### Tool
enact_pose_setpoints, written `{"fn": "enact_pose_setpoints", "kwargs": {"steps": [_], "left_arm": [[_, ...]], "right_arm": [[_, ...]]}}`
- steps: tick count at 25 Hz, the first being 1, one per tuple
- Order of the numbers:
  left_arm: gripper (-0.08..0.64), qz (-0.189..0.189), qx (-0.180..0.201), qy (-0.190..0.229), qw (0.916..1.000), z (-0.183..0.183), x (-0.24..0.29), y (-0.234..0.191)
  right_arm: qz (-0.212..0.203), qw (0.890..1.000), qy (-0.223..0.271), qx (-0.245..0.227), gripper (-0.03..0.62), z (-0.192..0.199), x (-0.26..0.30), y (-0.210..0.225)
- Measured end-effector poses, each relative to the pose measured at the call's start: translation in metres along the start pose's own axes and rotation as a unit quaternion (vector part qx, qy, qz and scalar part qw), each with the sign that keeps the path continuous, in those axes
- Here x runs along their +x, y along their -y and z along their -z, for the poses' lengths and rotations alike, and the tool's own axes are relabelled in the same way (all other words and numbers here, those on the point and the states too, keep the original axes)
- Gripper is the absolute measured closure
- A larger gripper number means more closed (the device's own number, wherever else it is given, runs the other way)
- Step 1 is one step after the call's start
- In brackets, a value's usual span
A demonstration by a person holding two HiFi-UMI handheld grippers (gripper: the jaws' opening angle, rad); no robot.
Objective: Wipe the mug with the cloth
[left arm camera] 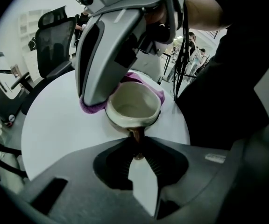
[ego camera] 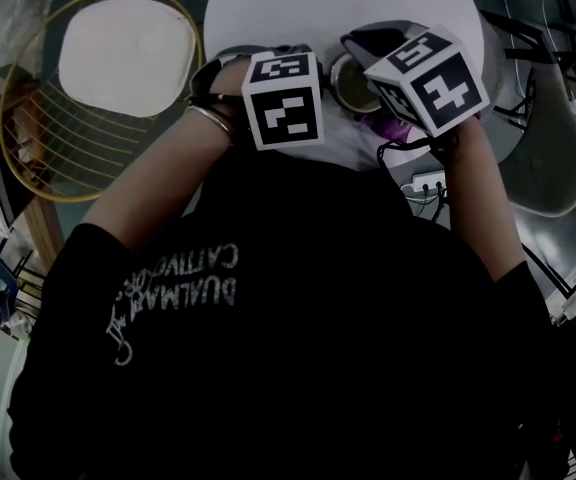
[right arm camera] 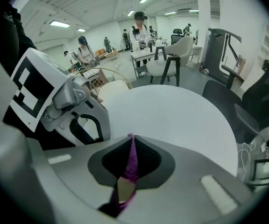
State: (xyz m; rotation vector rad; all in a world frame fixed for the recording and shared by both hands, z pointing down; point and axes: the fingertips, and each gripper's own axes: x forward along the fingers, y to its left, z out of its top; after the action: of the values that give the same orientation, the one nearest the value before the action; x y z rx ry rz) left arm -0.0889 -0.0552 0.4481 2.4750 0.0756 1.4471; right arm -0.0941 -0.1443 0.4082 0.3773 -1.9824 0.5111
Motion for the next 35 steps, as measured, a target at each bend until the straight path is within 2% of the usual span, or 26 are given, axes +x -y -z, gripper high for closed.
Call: {"fn": "enact_pose_setpoints", "kwargs": {"steps": [10,24,35], "left_arm": [[0.486,-0.014,-0.014,0.003,0.9998,-0.001,0.0,0.0],[0.485,-0.024,-0.027,0.003,0.9993,-0.002,0.0,0.0],[0.483,-0.023,-0.031,-0.002,0.9993,-0.003,0.0,0.001]], "right_arm": [[-0.016,0.999,0.003,-0.031,0.569,-0.003,0.001,-0.022],[-0.024,0.996,-0.028,-0.08,0.569,0.0,0.004,-0.046],[-0.031,0.995,-0.031,-0.087,0.569,0.006,0.002,-0.063]]}}
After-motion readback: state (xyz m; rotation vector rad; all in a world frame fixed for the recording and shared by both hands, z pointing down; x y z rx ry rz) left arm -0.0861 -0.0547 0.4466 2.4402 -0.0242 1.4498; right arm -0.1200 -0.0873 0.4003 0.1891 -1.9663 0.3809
